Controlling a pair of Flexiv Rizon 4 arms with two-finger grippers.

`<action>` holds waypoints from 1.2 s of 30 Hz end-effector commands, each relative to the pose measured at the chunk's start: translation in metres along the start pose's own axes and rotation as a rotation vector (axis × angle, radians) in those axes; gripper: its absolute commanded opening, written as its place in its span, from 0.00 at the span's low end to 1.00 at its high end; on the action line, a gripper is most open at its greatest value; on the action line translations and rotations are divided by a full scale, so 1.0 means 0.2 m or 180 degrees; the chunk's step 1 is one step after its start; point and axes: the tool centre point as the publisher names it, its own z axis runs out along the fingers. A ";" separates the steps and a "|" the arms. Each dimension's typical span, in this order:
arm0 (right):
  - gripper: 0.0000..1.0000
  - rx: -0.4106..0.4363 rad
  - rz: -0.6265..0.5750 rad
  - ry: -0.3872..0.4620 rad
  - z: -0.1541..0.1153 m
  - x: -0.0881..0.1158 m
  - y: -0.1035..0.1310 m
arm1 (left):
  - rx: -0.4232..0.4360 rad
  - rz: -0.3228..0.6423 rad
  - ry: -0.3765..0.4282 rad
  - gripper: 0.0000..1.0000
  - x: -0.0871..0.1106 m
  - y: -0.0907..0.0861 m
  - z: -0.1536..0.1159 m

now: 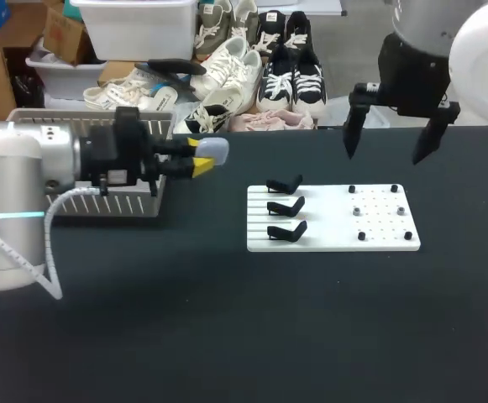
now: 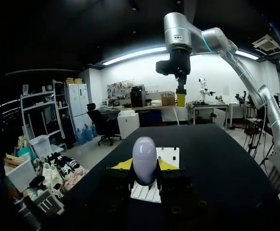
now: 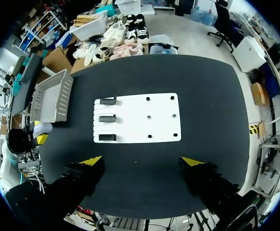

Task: Pick up each earbud case from the left stands, insert the matching earbuds, close the lid, and place the case in the box.

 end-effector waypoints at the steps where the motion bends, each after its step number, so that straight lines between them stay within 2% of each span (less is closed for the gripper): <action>1: 1.00 0.0002 0.0009 -0.0016 0.00 0.01 0.00 | -0.0594 -0.0071 0.0008 0.00 0.01 0.01 -0.18; 4: 1.00 0.0002 0.0009 -0.0016 0.00 0.01 0.00 | -0.0769 -0.0240 0.0013 0.00 0.07 0.07 -0.24; 6: 1.00 0.0002 0.0009 -0.0016 0.00 0.01 0.00 | -0.0944 -0.0490 -0.0300 0.00 0.12 0.11 -0.29; 8: 1.00 0.0002 0.0009 -0.0016 0.00 0.01 0.00 | -0.1121 -0.0630 -0.0306 0.00 0.18 0.15 -0.34; 11: 1.00 0.0002 0.0009 -0.0016 0.00 0.01 0.00 | -0.1246 -0.0665 -0.0116 0.00 0.22 0.20 -0.38; 17: 1.00 0.0002 0.0009 -0.0016 0.00 0.01 0.00 | -0.1487 -0.0776 0.0041 0.00 0.31 0.33 -0.47; 28: 1.00 0.0002 0.0009 -0.0016 0.00 0.01 0.00 | -0.1720 -0.0802 0.0544 0.00 0.38 0.52 -0.56; 29: 1.00 0.0002 0.0009 -0.0016 0.00 0.01 0.00 | -0.1725 -0.0816 0.0573 0.04 0.38 0.54 -0.57; 31: 1.00 0.0002 0.0009 -0.0016 0.00 0.01 0.00 | -0.1740 -0.0853 0.0617 0.24 0.40 0.56 -0.58; 32: 1.00 0.0002 0.0009 -0.0016 0.00 0.01 0.00 | -0.1740 -0.0861 0.0618 0.26 0.40 0.57 -0.58; 34: 1.00 0.0002 0.0009 -0.0016 0.00 0.01 0.00 | -0.1751 -0.0879 0.0663 0.23 0.41 0.59 -0.59; 36: 1.00 0.0002 0.0009 -0.0016 0.00 0.01 0.00 | -0.1768 -0.0898 0.0668 0.26 0.41 0.60 -0.59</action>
